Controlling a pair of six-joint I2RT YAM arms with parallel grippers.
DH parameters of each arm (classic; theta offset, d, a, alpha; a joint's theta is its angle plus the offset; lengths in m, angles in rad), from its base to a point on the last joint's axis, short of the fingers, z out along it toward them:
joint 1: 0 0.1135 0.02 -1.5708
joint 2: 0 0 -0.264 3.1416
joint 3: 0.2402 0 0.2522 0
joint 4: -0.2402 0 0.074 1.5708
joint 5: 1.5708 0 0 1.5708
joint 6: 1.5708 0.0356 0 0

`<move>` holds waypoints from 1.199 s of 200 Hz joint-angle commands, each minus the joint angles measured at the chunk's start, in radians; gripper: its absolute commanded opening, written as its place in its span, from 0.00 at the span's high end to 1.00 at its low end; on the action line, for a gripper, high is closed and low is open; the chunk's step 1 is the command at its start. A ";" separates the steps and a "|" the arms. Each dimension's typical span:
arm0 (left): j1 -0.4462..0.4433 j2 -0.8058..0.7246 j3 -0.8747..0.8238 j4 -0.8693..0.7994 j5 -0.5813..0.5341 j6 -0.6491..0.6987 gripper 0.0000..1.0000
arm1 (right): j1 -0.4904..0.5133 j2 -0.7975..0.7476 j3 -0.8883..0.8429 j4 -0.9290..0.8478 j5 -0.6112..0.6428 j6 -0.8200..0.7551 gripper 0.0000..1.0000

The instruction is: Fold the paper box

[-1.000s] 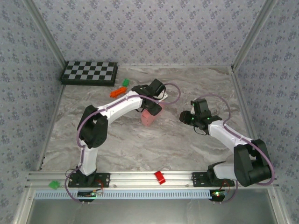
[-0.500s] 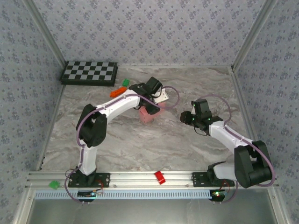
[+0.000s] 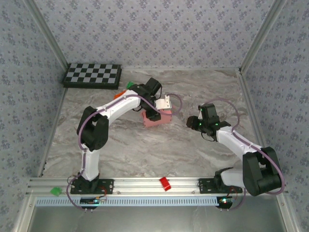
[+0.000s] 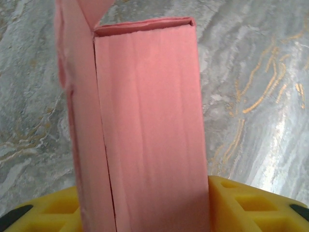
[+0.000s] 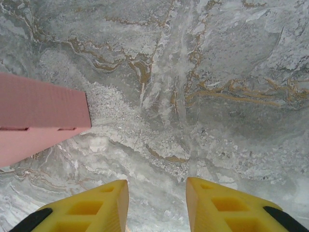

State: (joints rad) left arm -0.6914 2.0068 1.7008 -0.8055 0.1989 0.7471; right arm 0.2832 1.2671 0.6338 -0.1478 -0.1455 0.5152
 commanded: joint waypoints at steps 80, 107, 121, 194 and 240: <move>0.018 0.057 0.114 -0.106 0.135 0.187 0.41 | -0.016 -0.061 -0.039 -0.022 0.004 0.015 0.61; 0.018 0.049 0.138 -0.119 0.116 0.156 0.35 | -0.019 -0.061 -0.034 -0.022 0.000 0.008 0.61; 0.017 0.040 0.149 -0.119 0.094 0.124 0.32 | -0.023 -0.062 -0.026 -0.029 0.000 0.001 0.61; 0.003 -0.132 0.083 -0.064 0.057 -0.036 0.27 | -0.040 -0.060 0.075 -0.112 -0.035 -0.101 0.54; 0.051 -0.325 -0.072 0.107 0.065 -0.277 0.26 | -0.041 -0.041 0.175 -0.178 -0.082 -0.180 0.53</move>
State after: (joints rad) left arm -0.6743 1.7863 1.6909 -0.8074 0.2584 0.6544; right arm 0.2481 1.2240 0.7414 -0.2600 -0.1822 0.4065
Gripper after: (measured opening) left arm 0.739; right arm 0.471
